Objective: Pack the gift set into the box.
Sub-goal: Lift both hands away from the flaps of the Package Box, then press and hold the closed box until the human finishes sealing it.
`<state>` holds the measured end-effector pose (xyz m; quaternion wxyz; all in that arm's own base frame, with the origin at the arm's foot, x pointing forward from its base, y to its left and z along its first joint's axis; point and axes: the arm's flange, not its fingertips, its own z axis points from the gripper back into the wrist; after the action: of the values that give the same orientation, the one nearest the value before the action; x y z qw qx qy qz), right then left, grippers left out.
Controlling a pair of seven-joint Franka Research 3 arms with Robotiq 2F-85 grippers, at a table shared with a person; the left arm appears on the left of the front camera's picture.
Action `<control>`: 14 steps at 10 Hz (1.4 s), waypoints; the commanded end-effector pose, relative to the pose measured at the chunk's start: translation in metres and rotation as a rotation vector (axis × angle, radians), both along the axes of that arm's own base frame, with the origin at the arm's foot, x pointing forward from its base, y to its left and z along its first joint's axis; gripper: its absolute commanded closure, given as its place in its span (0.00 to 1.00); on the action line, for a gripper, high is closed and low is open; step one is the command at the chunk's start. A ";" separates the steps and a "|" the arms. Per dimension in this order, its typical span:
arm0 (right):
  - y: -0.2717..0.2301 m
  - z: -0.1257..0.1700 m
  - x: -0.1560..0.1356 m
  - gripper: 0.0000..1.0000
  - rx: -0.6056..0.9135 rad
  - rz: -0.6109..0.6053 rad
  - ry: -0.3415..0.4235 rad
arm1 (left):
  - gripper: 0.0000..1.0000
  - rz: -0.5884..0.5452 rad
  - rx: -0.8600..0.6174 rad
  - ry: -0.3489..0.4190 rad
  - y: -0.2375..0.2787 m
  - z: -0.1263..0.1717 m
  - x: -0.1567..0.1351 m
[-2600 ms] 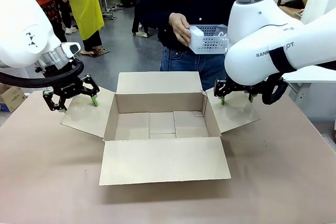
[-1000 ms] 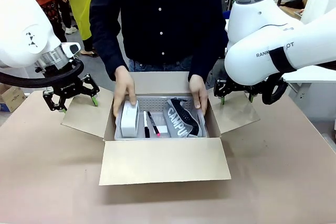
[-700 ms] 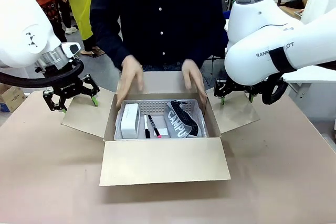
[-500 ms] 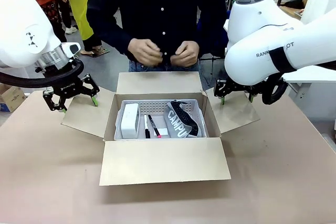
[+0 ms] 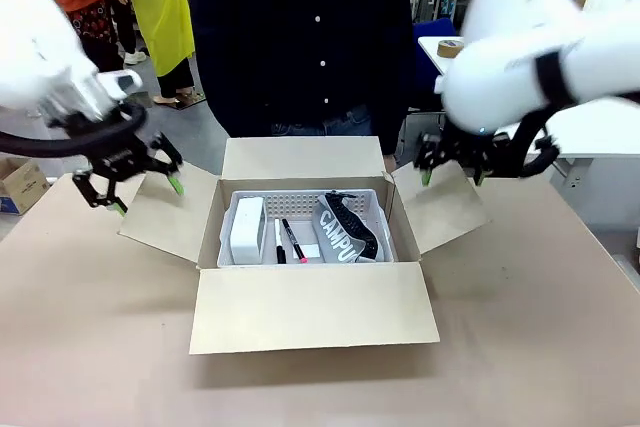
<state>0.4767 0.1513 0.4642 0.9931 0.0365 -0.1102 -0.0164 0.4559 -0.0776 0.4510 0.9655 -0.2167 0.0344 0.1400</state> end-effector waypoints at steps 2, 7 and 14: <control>-0.180 0.055 -0.051 0.00 0.668 0.265 0.121 | 0.00 -0.275 -0.710 0.132 0.156 0.038 -0.028; -0.247 0.014 -0.093 0.00 0.867 0.229 -0.054 | 0.00 -0.220 -0.832 -0.076 0.224 -0.005 -0.059; -0.247 0.014 -0.093 0.00 0.867 0.229 -0.054 | 0.00 -0.220 -0.832 -0.076 0.224 -0.005 -0.059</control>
<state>0.3859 -0.0976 0.4796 0.8758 0.4646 -0.1181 0.0566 0.3998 0.1469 0.4487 0.8050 -0.5885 0.0757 -0.0002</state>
